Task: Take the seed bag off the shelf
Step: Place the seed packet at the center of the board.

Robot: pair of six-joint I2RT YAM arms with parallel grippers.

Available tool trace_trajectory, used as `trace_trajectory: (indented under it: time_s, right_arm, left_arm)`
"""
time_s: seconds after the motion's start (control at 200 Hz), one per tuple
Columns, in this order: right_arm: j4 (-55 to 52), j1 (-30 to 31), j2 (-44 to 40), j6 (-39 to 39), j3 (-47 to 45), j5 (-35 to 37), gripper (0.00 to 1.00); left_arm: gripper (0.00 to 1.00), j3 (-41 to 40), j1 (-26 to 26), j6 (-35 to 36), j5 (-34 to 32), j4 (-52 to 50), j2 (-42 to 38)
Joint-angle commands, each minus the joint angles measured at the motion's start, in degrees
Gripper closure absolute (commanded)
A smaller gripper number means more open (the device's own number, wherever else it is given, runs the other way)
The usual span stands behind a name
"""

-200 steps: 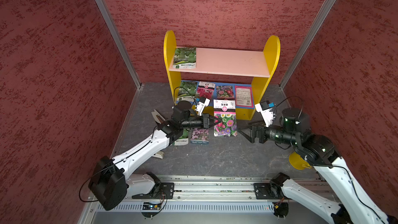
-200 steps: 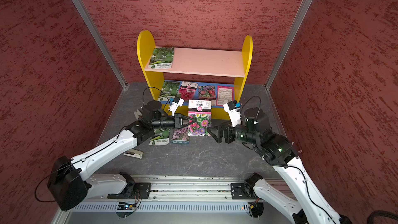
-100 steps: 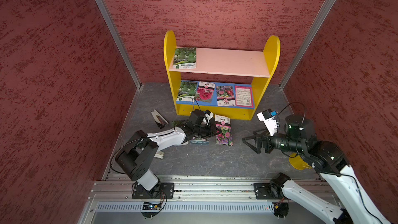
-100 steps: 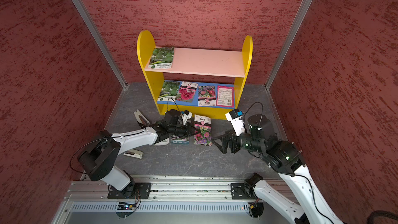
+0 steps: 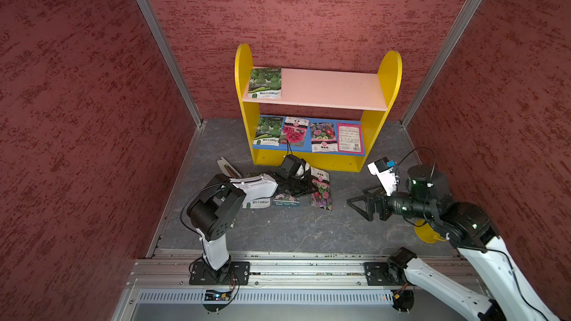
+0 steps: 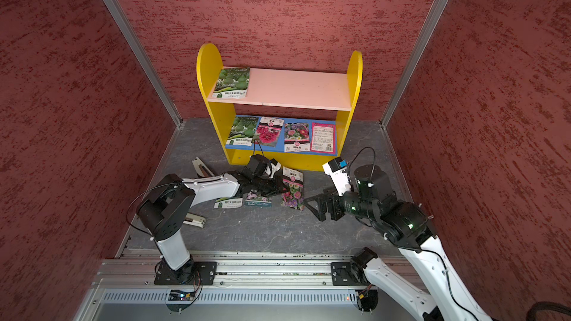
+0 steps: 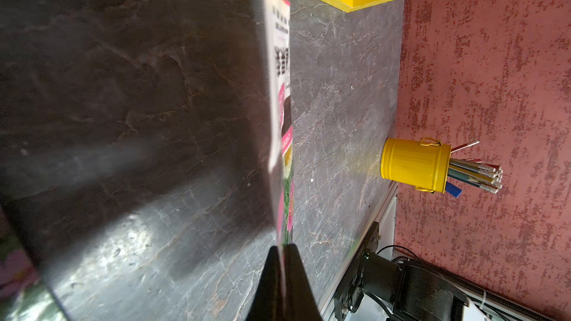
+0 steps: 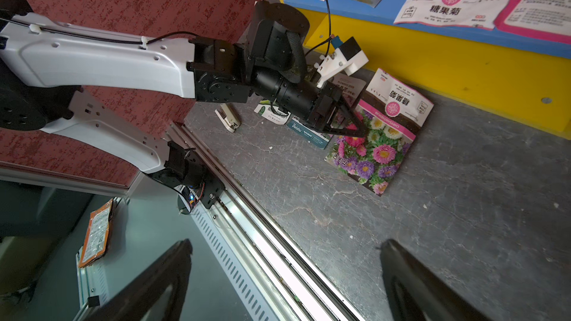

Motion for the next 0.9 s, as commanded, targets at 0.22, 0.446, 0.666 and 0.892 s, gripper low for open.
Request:
trace_trajectory:
  time_s: [0.22, 0.446, 0.666, 0.892]
  right_arm:
    - [-0.7, 0.3, -0.1, -1.1, -0.3, 1.8, 0.02]
    - [-0.6, 0.3, -0.1, -1.2, -0.5, 1.9, 0.02]
    - [-0.5, 0.3, -0.6, -1.0, -1.2, 2.4, 0.02]
    - [-0.3, 0.3, -0.7, -1.0, -1.5, 3.0, 0.01]
  left_arm:
    - [0.89, 4.0, 0.4, 3.0, -4.6, -8.7, 3.3]
    - [0.68, 4.8, 0.9, 3.9, -5.5, -9.9, 4.6]
    - [0.58, 5.7, 1.6, 4.1, -7.5, -12.6, 5.6]
    - [0.42, 6.6, 1.6, 4.4, -10.3, -16.1, 5.2]
